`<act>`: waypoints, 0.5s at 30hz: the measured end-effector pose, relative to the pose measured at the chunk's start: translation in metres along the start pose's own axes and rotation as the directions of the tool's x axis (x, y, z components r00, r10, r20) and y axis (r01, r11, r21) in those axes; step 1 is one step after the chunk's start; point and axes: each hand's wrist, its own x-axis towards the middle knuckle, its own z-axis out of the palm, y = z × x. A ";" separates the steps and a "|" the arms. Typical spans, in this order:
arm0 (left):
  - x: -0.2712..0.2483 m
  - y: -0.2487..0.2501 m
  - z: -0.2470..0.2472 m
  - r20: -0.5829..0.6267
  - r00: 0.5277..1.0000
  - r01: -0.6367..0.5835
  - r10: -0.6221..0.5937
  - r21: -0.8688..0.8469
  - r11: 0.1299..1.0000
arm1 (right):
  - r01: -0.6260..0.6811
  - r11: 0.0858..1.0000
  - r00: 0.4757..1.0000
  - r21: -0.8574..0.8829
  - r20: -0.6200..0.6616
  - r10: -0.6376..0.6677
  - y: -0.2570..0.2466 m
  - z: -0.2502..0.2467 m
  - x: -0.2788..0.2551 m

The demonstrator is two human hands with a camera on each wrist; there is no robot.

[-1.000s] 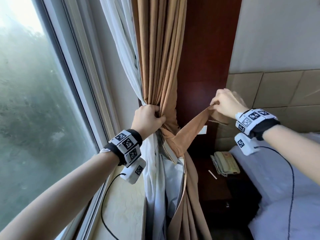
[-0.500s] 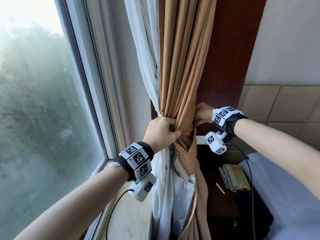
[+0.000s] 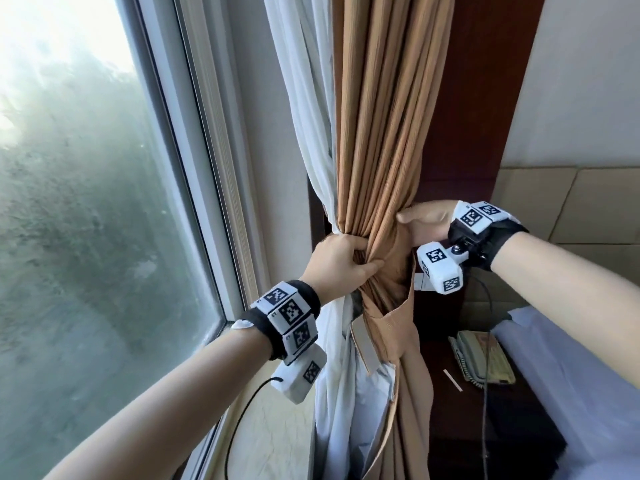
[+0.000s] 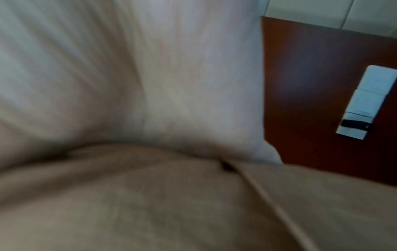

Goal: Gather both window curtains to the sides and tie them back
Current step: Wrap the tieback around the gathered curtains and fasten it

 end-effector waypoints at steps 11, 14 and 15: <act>0.009 0.019 0.032 -0.166 0.985 -0.103 0.055 -0.297 0.949 | 0.338 0.937 0.861 -0.086 -0.375 -0.345 0.011 0.037 -0.001; 0.015 0.020 0.031 -0.092 0.995 0.006 -0.031 -0.261 0.965 | 0.351 0.927 0.818 -0.133 -0.438 -0.373 0.011 0.042 -0.005; 0.016 0.020 0.030 -0.067 0.996 0.037 -0.055 -0.241 0.970 | 0.360 0.922 0.801 -0.142 -0.459 -0.383 0.012 0.043 -0.006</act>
